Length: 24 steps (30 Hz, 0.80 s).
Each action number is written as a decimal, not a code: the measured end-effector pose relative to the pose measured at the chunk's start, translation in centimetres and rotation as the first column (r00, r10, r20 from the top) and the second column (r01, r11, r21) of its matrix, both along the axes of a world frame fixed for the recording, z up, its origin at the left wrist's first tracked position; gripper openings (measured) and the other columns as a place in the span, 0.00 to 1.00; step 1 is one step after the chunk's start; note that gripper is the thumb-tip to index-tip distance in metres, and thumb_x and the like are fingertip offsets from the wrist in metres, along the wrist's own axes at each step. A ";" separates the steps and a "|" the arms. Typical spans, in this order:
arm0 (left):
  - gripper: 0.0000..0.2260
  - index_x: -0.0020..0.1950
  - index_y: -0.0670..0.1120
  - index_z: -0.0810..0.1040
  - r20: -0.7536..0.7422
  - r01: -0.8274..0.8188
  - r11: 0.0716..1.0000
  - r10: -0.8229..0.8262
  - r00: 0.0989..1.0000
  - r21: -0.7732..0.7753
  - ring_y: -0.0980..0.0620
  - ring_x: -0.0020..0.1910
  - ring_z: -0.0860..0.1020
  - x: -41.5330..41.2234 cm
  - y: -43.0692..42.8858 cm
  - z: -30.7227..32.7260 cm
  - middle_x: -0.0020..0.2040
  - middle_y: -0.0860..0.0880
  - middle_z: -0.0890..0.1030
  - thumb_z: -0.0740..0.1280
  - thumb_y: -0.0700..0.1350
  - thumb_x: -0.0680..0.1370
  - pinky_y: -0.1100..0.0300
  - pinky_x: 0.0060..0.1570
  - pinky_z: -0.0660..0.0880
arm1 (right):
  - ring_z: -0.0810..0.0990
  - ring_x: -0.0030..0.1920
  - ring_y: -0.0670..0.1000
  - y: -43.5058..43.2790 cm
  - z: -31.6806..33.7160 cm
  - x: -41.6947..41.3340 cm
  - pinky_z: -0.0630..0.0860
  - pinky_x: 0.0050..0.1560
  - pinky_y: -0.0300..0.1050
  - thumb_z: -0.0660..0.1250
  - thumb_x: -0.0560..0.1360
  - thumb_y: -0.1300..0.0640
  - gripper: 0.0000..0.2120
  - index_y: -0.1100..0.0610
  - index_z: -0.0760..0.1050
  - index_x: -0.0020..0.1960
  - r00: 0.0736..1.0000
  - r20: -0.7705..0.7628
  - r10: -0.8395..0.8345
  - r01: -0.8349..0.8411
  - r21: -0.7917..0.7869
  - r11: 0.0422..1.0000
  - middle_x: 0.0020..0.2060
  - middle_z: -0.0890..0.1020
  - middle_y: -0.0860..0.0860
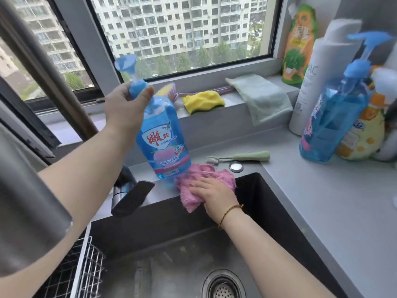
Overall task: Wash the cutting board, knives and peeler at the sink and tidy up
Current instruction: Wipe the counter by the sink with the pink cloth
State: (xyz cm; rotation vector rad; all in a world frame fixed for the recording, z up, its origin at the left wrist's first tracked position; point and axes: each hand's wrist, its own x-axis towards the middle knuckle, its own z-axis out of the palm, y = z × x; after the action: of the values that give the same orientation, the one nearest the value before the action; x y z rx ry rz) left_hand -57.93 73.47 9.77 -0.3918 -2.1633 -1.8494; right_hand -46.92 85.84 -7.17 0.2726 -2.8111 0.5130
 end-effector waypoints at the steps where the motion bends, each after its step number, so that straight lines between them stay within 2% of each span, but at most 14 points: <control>1: 0.10 0.56 0.40 0.77 0.008 -0.016 1.000 0.016 1.000 -0.004 0.59 0.36 0.74 0.0 0.1 -0.1 0.38 0.54 0.76 0.66 0.42 0.76 0.65 0.41 0.73 | 0.85 0.40 0.50 0.3 0.3 0.7 0.82 0.37 0.45 0.81 0.41 0.66 0.26 0.53 0.84 0.38 0.999 -0.026 -0.040 0.040 -0.007 0.999 0.38 0.86 0.48; 3: 0.12 0.58 0.38 0.76 0.027 -0.041 0.999 0.041 0.999 -0.007 0.58 0.36 0.74 -0.1 0.2 -0.5 0.39 0.53 0.77 0.66 0.43 0.76 0.66 0.41 0.73 | 0.81 0.54 0.51 0.9 1.8 2.5 0.78 0.55 0.44 0.73 0.60 0.70 0.21 0.57 0.82 0.51 0.994 0.056 -0.093 0.100 -0.149 0.984 0.51 0.83 0.53; 4: 0.13 0.58 0.38 0.76 0.044 -0.050 0.999 0.050 0.998 -0.004 0.55 0.38 0.75 -0.2 0.3 -0.9 0.40 0.51 0.77 0.66 0.43 0.76 0.64 0.42 0.73 | 0.76 0.62 0.50 1.5 2.0 3.4 0.70 0.63 0.39 0.66 0.68 0.70 0.21 0.57 0.78 0.59 0.981 0.090 -0.171 0.185 -0.174 0.967 0.60 0.79 0.52; 5: 0.13 0.59 0.38 0.76 0.060 -0.063 0.998 0.063 0.996 -0.006 0.53 0.41 0.75 -0.2 0.3 -1.1 0.43 0.49 0.78 0.66 0.43 0.76 0.64 0.43 0.73 | 0.72 0.65 0.48 2.1 2.1 4.4 0.64 0.65 0.36 0.61 0.72 0.69 0.22 0.55 0.75 0.63 0.964 0.101 -0.245 0.262 -0.226 0.938 0.63 0.76 0.49; 7: 0.15 0.61 0.38 0.75 0.071 -0.095 0.995 0.097 0.993 -0.038 0.51 0.46 0.75 -0.4 0.2 -1.5 0.50 0.46 0.78 0.66 0.44 0.76 0.65 0.43 0.73 | 0.74 0.63 0.51 3.1 3.0 6.3 0.67 0.60 0.36 0.60 0.74 0.67 0.21 0.53 0.74 0.64 0.911 0.064 -0.408 0.404 -0.349 0.846 0.62 0.77 0.49; 9: 0.20 0.66 0.41 0.71 0.063 -0.127 0.986 0.134 0.989 -0.109 0.49 0.56 0.76 -0.5 0.1 -1.8 0.60 0.44 0.76 0.65 0.47 0.77 0.59 0.55 0.73 | 0.81 0.53 0.56 4.1 4.4 7.5 0.77 0.51 0.42 0.62 0.71 0.68 0.18 0.58 0.78 0.59 0.832 -0.090 -0.548 0.479 -0.383 0.790 0.55 0.82 0.54; 11: 0.25 0.73 0.43 0.62 0.014 -0.187 0.944 0.198 0.980 -0.272 0.46 0.69 0.66 0.2 0.1 -1.9 0.71 0.43 0.66 0.62 0.49 0.78 0.53 0.69 0.62 | 0.84 0.43 0.60 6.0 5.2 8.3 0.80 0.37 0.53 0.63 0.65 0.66 0.16 0.63 0.81 0.51 0.705 -0.287 -0.649 0.563 -0.331 0.757 0.47 0.84 0.59; 12: 0.26 0.74 0.43 0.57 -0.034 -0.223 0.908 0.226 0.974 -0.354 0.46 0.72 0.59 0.8 0.1 -2.1 0.74 0.43 0.61 0.61 0.49 0.79 0.55 0.71 0.55 | 0.84 0.42 0.62 7.1 5.6 8.8 0.80 0.34 0.54 0.62 0.65 0.64 0.16 0.64 0.81 0.50 0.644 -0.315 -0.697 0.623 -0.311 0.717 0.46 0.84 0.61; 14: 0.28 0.75 0.42 0.52 -0.139 -0.261 0.860 0.222 0.965 -0.438 0.48 0.75 0.51 2.4 0.5 -2.4 0.76 0.44 0.54 0.60 0.46 0.79 0.59 0.71 0.47 | 0.83 0.46 0.63 9.1 5.8 9.8 0.79 0.40 0.51 0.56 0.65 0.62 0.20 0.65 0.81 0.50 0.602 -0.347 -0.719 0.695 -0.216 0.686 0.47 0.83 0.62; 16: 0.29 0.75 0.41 0.50 -0.226 -0.268 0.843 0.179 0.958 -0.467 0.47 0.75 0.49 4.2 1.0 -3.1 0.76 0.43 0.51 0.61 0.44 0.79 0.61 0.70 0.43 | 0.79 0.57 0.61 10.5 5.0 10.5 0.75 0.56 0.52 0.54 0.68 0.60 0.23 0.64 0.78 0.57 0.665 -0.169 -0.728 0.726 -0.086 0.683 0.56 0.80 0.62; 18: 0.29 0.74 0.39 0.54 -0.303 -0.263 0.840 0.125 0.945 -0.475 0.45 0.75 0.51 5.7 1.3 -3.8 0.75 0.41 0.54 0.61 0.44 0.77 0.66 0.69 0.41 | 0.61 0.72 0.55 11.1 3.6 10.8 0.57 0.72 0.51 0.54 0.77 0.53 0.23 0.57 0.64 0.71 0.660 0.214 -0.720 0.725 0.072 0.685 0.72 0.64 0.56; 19: 0.29 0.73 0.38 0.58 -0.342 -0.248 0.847 0.085 0.936 -0.470 0.43 0.74 0.54 6.5 1.7 -4.1 0.74 0.40 0.58 0.61 0.45 0.74 0.68 0.69 0.41 | 0.54 0.75 0.53 11.2 3.2 10.9 0.49 0.74 0.50 0.54 0.78 0.48 0.24 0.52 0.58 0.73 0.632 0.339 -0.697 0.709 0.110 0.696 0.74 0.57 0.52; 22: 0.23 0.64 0.38 0.73 -0.401 -0.098 0.829 -0.160 0.902 -0.550 0.41 0.68 0.67 8.6 3.5 -5.6 0.65 0.40 0.72 0.59 0.47 0.72 0.51 0.70 0.56 | 0.50 0.75 0.52 11.9 3.1 10.5 0.44 0.74 0.49 0.51 0.80 0.46 0.23 0.50 0.56 0.74 0.622 0.415 -0.664 0.720 0.031 0.693 0.75 0.54 0.49; 24: 0.17 0.58 0.41 0.78 -0.286 0.080 0.711 -0.380 0.880 -0.699 0.44 0.64 0.73 9.5 5.4 -6.6 0.60 0.44 0.78 0.60 0.45 0.73 0.50 0.68 0.59 | 0.53 0.75 0.53 12.3 3.6 10.2 0.47 0.74 0.49 0.50 0.81 0.52 0.23 0.52 0.54 0.74 0.625 0.433 -0.649 0.745 -0.083 0.662 0.75 0.56 0.51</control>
State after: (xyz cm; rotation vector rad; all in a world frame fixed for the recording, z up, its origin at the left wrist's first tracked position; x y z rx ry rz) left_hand -48.43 78.88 3.17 -1.1468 -2.4613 -0.8527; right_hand -36.73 98.16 -3.57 -1.0709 -2.8065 0.7663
